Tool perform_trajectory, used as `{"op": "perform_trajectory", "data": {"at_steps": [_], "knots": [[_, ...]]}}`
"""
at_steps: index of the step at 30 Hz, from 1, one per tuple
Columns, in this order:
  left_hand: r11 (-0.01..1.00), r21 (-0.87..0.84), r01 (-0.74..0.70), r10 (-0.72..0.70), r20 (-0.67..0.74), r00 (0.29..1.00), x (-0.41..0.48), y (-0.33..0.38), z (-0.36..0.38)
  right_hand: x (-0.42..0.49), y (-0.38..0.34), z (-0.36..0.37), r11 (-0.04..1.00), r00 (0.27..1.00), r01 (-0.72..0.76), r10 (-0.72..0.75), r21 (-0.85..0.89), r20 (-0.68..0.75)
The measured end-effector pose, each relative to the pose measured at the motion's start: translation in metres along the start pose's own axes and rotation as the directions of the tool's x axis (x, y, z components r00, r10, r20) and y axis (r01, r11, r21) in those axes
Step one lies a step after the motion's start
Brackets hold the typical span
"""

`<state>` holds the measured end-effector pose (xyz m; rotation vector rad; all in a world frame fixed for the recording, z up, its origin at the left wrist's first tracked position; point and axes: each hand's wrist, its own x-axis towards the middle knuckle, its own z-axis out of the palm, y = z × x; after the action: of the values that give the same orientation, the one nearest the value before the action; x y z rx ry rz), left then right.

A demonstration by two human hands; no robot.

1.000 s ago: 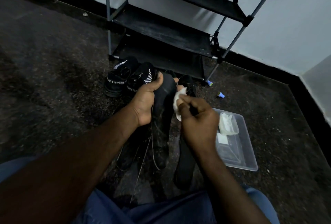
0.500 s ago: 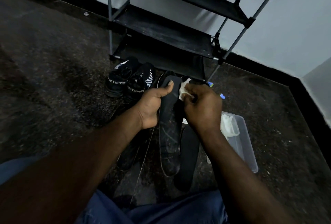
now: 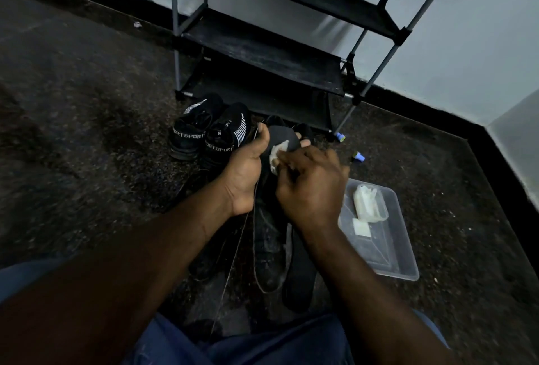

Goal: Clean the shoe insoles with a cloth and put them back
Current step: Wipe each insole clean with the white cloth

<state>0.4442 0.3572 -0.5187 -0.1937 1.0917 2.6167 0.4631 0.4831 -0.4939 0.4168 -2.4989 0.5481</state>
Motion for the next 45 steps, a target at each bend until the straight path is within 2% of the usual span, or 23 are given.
{"op": "perform_trajectory", "data": {"at_steps": [2,5,7,9,12,16,21,23,25,27,28,31,34,36,39,41,45], "knots": [[0.999,0.009,0.044,-0.044,0.003,0.999,0.000,-0.004,0.001,0.010,0.006,-0.002,0.995,0.993,-0.103,0.102,-0.010,-0.059],[0.998,0.021,0.064,-0.064,-0.019,0.998,0.004,-0.009,0.001,0.016,0.009,-0.001,0.976,0.975,-0.212,0.215,0.054,-0.055],[0.999,0.013,0.029,-0.029,-0.022,0.999,0.004,-0.007,0.001,0.007,0.004,0.002,0.985,0.986,-0.159,0.162,0.074,-0.039],[1.000,0.004,0.006,-0.006,-0.025,1.000,0.005,-0.005,-0.004,-0.007,-0.003,0.006,0.996,0.999,-0.041,0.041,0.079,0.003],[0.999,0.031,0.006,-0.006,-0.030,1.000,0.004,-0.007,-0.004,-0.012,0.001,0.007,0.997,0.997,0.073,-0.072,-0.021,0.019],[0.999,0.036,0.019,-0.018,-0.025,1.000,0.003,-0.009,0.003,0.000,0.010,0.002,0.996,0.999,-0.014,0.011,-0.083,-0.045],[0.998,0.024,0.063,-0.062,-0.026,0.998,-0.001,-0.012,0.004,0.004,0.014,0.003,0.989,0.988,-0.144,0.142,-0.028,-0.066],[0.999,0.037,0.040,-0.039,-0.033,0.999,-0.001,-0.012,0.002,-0.006,0.010,0.004,0.997,0.996,-0.077,0.077,0.002,-0.043],[0.999,0.041,0.026,-0.025,-0.021,0.999,-0.001,-0.009,0.001,-0.017,0.005,0.006,0.999,0.999,0.051,-0.051,0.010,0.012],[0.999,0.039,0.021,-0.020,-0.022,1.000,-0.002,-0.005,0.003,-0.017,0.006,0.004,0.989,0.989,0.141,-0.140,-0.042,0.038],[0.999,0.035,0.026,-0.025,-0.023,0.999,-0.001,-0.004,0.004,-0.013,0.009,0.003,0.987,0.990,0.140,-0.138,-0.077,0.030],[0.998,0.042,0.052,-0.051,-0.015,0.999,-0.002,-0.006,0.006,0.007,0.019,-0.001,0.995,0.999,-0.015,0.012,-0.103,-0.035],[0.995,0.068,0.066,-0.064,-0.035,0.997,-0.001,-0.007,0.002,0.018,0.019,-0.002,0.988,0.988,-0.154,0.154,-0.002,-0.020],[0.995,0.079,0.054,-0.051,-0.037,0.998,0.000,-0.006,0.000,0.013,0.012,0.000,0.993,0.993,-0.116,0.116,0.018,0.002],[0.997,0.069,0.035,-0.032,-0.046,0.998,-0.001,-0.004,0.001,-0.009,0.002,0.007,0.998,0.993,0.054,-0.052,-0.014,0.101],[0.997,0.059,0.040,-0.038,-0.048,0.998,0.000,-0.005,0.000,-0.012,0.003,0.007,0.994,0.990,0.095,-0.090,-0.047,0.113],[0.997,0.065,0.050,-0.048,-0.036,0.998,-0.001,-0.010,0.005,0.012,0.018,0.001,0.993,0.993,-0.117,0.116,-0.034,-0.027]]}}
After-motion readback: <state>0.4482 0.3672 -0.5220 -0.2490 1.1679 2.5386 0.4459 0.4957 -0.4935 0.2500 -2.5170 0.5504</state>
